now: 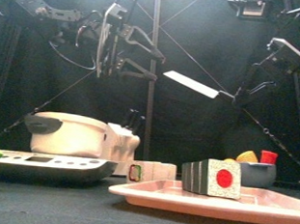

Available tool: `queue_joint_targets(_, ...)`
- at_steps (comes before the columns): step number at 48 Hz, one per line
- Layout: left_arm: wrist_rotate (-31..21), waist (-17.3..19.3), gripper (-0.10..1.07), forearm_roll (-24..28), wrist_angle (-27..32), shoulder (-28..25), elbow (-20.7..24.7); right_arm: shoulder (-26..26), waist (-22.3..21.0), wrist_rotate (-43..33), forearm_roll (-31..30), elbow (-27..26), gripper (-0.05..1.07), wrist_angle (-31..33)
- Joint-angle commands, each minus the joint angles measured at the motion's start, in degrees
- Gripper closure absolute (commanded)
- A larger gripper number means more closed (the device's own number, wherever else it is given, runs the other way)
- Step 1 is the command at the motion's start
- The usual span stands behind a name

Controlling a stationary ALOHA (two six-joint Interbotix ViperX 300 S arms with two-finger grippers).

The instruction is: Grab cleaver with other hand

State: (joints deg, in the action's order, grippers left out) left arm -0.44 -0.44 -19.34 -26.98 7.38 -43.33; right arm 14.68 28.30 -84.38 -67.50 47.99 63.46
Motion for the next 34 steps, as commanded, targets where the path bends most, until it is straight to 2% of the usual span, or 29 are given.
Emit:
queue_joint_targets(1,0.0,0.0,0.1,-0.18,-1.23,-0.7,2.55,0.0,-0.26,0.26,-0.62,-0.7,0.49,0.0)
queue_joint_targets(9,-2.29,0.0,0.11,-1.76,-1.32,-3.25,4.83,-0.7,-0.35,2.99,-0.7,-1.67,0.49,0.0)
queue_joint_targets(20,-8.09,1.14,0.11,-1.58,-1.32,-4.39,4.57,-0.88,-0.53,3.34,-1.76,-2.11,0.49,0.09)
queue_joint_targets(28,-13.36,2.02,0.11,1.41,-1.32,-4.39,4.04,-0.97,-0.53,3.34,-2.55,-2.29,0.49,-0.09)
queue_joint_targets(34,-19.95,3.34,0.11,6.59,-1.32,-4.39,3.25,-1.14,-0.53,3.25,-3.08,-2.29,0.49,-0.44)
